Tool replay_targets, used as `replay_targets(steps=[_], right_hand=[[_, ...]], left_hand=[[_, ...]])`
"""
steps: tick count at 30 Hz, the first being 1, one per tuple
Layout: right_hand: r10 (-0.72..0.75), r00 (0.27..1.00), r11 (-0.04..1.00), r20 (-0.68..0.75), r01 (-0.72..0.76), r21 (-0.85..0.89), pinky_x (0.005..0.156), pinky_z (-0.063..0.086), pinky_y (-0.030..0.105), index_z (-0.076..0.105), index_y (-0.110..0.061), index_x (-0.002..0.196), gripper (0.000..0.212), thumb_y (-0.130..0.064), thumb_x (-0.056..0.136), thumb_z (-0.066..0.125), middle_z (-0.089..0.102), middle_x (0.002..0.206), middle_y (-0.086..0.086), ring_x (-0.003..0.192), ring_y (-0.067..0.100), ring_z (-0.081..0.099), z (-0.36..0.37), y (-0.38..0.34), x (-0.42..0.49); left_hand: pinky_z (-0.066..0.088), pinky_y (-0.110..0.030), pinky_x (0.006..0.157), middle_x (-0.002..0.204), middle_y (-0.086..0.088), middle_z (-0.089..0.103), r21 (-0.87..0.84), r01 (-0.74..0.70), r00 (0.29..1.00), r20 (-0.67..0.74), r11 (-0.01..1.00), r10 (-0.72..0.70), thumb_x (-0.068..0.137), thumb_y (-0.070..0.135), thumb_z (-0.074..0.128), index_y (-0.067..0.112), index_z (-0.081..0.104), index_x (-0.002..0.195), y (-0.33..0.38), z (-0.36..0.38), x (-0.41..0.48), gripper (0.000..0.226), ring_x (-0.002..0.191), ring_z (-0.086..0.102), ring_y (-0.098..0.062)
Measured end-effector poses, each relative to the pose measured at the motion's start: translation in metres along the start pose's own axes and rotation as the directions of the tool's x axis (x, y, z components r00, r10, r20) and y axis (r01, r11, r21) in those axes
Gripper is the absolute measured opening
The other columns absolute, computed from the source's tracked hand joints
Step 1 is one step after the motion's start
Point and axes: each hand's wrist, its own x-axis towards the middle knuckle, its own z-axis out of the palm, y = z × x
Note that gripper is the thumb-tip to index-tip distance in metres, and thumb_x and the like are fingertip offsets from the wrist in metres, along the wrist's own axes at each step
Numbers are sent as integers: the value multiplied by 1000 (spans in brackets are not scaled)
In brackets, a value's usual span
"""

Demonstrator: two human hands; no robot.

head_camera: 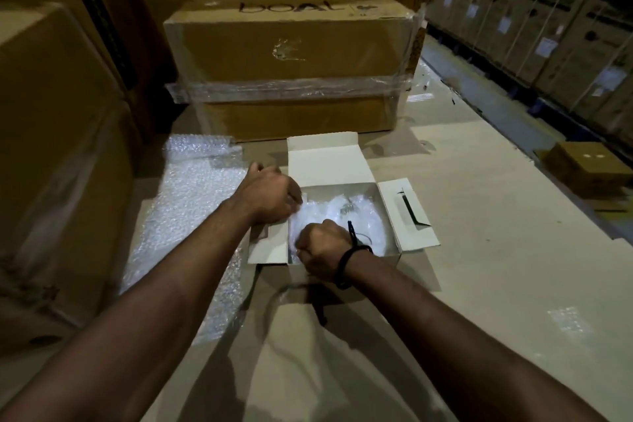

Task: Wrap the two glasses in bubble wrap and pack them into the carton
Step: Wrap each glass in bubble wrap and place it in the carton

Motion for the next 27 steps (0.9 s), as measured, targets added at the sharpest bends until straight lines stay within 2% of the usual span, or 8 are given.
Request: replay_targets(steps=[4,6,10,13,17,21,23,27], right_hand=[[47,996,993,-78,-55,-107,84,38,30,65,-21,111,28,-36,92,52,56,119,7,111,28,51,-7,-8,3],[94,988,995,-122,-99,-33,87,44,32,62,-23,112,27,-34,88,60,62,114,4,109,25,55,-6,-9,5],[138,981,983,-136,-119,138,79,48,32,54,-30,103,25,-28,83,67,66,101,3,97,26,60,-2,-10,4],[27,996,995,-80,-19,99,81,43,28,67,-30,109,23,-22,89,59,65,113,2,107,24,57,-3,1,1],[-64,998,998,-1,64,9,92,44,32,61,-28,126,41,-9,91,53,53,126,7,115,28,50,-10,15,-10],[-76,992,993,104,85,-82,94,40,34,56,-30,132,48,-7,90,50,50,127,11,117,32,48,-13,8,-5],[-61,986,987,156,83,-140,95,38,35,52,-32,134,49,-9,92,46,47,131,11,119,32,47,-16,3,-1],[3,968,973,249,55,-225,98,39,36,43,-36,140,56,-7,92,38,42,137,9,121,29,44,-22,-6,5]], left_hand=[[26,-42,96,123,7,59,213,40,999,-30,976,-34,78,46,71,36,67,109,16,-5,6,33,119,42,-21],[27,-43,96,120,4,57,296,65,998,-43,953,-54,77,49,72,35,70,103,21,-7,8,29,118,41,-23],[26,-43,94,117,7,63,320,60,998,-23,946,-55,85,47,62,31,71,105,17,-4,9,27,116,43,-23],[24,-45,93,109,7,67,284,13,1000,15,959,-18,85,39,55,25,68,100,8,0,8,24,114,45,-24],[20,-48,102,104,8,71,272,16,998,61,962,-34,84,38,56,36,70,107,8,-5,6,27,115,50,-23],[20,-48,107,92,4,69,260,31,997,57,965,-47,83,30,62,30,60,98,17,-9,10,16,104,57,-23],[20,-49,107,90,4,69,293,49,995,70,955,-72,80,35,65,26,64,90,19,-10,13,13,102,58,-23],[20,-49,107,94,1,70,362,19,993,103,932,-60,81,41,64,25,70,92,23,-10,16,20,109,54,-23]])
